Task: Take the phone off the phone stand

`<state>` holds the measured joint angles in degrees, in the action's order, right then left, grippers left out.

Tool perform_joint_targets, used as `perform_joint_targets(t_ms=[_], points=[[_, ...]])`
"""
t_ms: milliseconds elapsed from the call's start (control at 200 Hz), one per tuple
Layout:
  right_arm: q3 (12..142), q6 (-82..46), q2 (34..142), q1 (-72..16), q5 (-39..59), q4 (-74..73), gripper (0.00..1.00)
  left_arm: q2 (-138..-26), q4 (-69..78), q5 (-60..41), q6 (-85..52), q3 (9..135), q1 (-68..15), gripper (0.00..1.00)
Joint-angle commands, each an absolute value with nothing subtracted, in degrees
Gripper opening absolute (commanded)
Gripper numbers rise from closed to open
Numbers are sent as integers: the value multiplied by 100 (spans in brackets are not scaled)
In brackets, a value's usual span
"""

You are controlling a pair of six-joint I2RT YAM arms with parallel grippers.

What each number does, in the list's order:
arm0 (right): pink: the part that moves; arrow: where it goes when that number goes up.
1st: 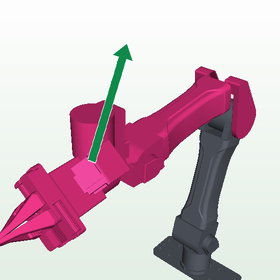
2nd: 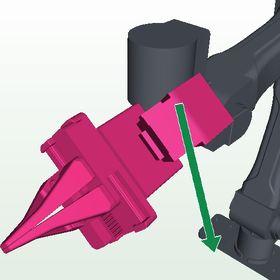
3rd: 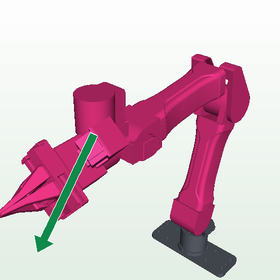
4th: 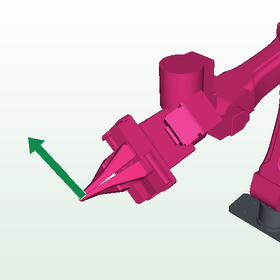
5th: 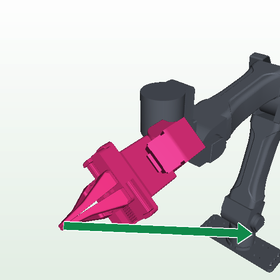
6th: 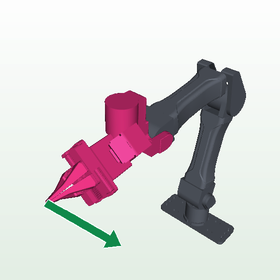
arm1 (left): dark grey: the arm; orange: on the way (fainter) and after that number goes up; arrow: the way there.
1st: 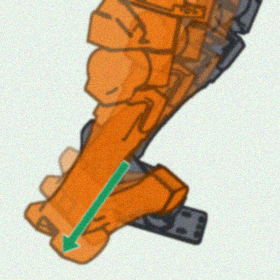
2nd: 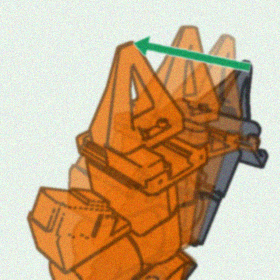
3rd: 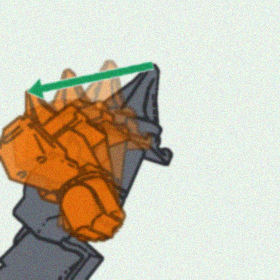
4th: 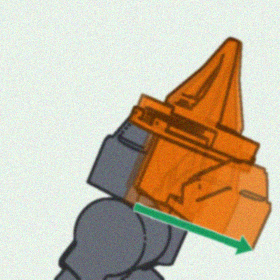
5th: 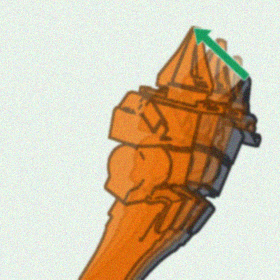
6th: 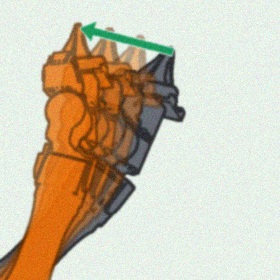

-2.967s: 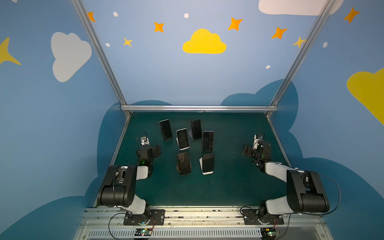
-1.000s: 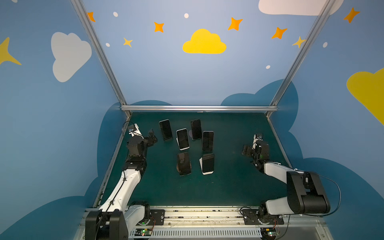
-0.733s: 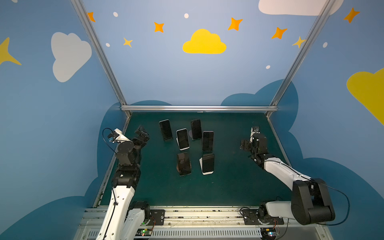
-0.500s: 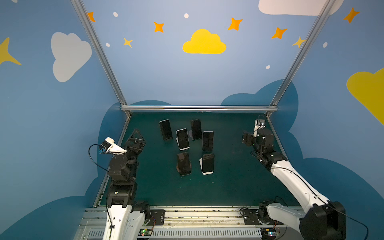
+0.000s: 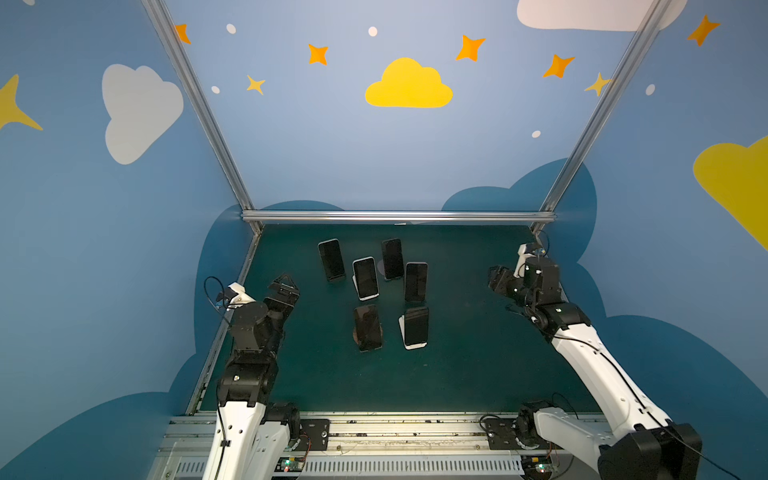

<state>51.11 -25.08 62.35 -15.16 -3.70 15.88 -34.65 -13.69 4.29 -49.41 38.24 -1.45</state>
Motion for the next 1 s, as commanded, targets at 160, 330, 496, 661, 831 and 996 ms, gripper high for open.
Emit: perform_joint_targets(t_ms=[160,330,496,661,831,996], points=[[4932,-2243,5933,-2962,-1002,1828,73,-4796,-1309,-412,-4659,5260,-723,97],[4768,-2195,5756,-3741,-1332,1615,72,-5341,-1320,-508,-4883,5542,-984,94],[4206,-1870,5266,-4801,-1842,800,74,-5030,-1008,-440,-5002,4856,-1015,96],[3024,-1513,5218,-5629,-1844,-1302,79,-4843,-863,-597,-5205,4652,-1019,99],[3141,-1743,5765,-5818,-2334,-1318,81,-4878,-952,-662,-5223,4557,-1088,100],[3209,-2155,6194,-6254,-3081,-1201,81,-4817,-993,-688,-5134,4595,-1178,100]])
